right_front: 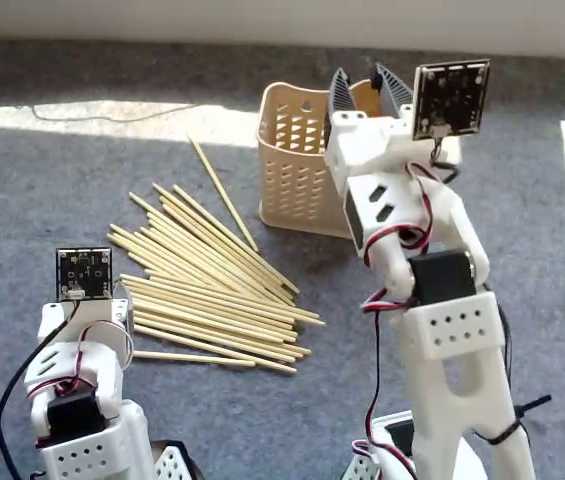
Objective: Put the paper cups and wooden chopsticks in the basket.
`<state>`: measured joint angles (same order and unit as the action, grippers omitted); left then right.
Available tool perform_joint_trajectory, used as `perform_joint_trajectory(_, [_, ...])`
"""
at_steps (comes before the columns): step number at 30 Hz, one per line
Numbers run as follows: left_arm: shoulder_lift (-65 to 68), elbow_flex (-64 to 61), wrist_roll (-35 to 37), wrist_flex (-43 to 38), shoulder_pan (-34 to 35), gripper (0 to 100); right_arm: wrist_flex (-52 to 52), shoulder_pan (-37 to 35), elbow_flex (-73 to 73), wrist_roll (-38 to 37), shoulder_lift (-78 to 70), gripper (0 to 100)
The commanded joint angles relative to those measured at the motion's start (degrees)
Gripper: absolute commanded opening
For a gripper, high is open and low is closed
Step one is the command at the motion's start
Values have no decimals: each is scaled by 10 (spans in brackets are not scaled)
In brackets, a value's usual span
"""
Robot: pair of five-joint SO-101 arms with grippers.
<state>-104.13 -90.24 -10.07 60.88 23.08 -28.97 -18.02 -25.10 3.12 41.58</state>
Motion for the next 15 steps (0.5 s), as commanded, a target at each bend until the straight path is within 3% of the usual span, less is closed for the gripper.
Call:
perform_joint_trajectory(1, [-4, 5, 2, -12, 7, 165, -81, -25, 32, -7, 58, 146])
perform_joint_trajectory(9, [-4, 5, 2, -12, 2, 165, -256, -61, 31, -7, 102, 146])
perform_joint_trajectory(15, [-4, 3, 4, -11, -53, 162, -367, -82, 30, -7, 123, 146])
